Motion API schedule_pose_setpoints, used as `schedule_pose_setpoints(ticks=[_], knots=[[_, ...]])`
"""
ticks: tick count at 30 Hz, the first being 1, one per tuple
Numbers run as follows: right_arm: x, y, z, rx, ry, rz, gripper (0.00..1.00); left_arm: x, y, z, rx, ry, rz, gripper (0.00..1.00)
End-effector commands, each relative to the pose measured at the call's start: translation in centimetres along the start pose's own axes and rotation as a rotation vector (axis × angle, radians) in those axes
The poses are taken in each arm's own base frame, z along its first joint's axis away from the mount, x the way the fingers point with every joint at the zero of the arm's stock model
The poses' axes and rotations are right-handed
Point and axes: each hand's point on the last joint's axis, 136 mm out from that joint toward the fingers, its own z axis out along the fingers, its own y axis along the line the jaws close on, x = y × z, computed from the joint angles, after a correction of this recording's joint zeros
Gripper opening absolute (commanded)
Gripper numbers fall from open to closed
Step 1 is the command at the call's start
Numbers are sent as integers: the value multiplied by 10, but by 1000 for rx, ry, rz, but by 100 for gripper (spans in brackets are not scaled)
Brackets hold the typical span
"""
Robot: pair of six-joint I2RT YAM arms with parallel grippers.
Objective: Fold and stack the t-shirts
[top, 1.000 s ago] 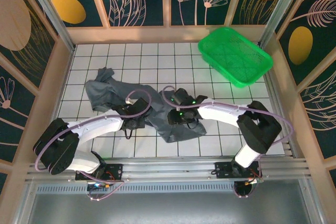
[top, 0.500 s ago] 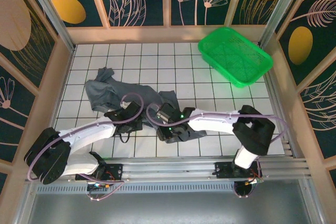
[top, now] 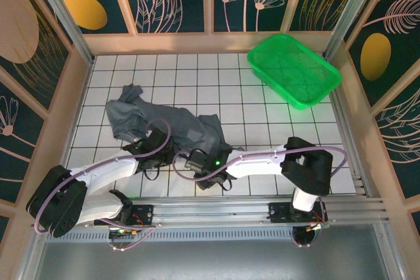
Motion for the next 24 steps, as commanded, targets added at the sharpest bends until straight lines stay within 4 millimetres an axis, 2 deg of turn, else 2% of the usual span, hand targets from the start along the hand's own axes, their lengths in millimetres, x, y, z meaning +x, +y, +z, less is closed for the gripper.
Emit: schedule_pose_setpoints(ticks=[1,2,3,5,9,11,14,18,21,24], knots=[[5,-25,13,158,25,1,22,2,0,1,18,6,8,0],[-2,-27,8,173,1,15,7,2,1,1,14,4,7,0],[-10,-29,0,175,-30,32,0,2,2,0,10,2,9,0],[-29,-31,-22,153,-102,72,0,0,5,-2,-8,-6,7,0],[-72,-46,-86,79,-271,176,0,-2,16,-5,-61,-26,11,0],[-89,-64,-115,44,-340,242,0,-4,23,-6,-99,-38,12,0],[-109,-102,-157,13,-435,353,0,-10,35,-12,-167,-68,17,0],[-126,-152,-204,-3,-549,479,0,-22,49,-24,-256,-132,-19,0],[-132,-178,-228,9,-601,534,0,-35,61,-39,-349,-188,-64,0],[-137,-192,-249,10,-648,570,0,-55,63,-59,-393,-276,-104,0]])
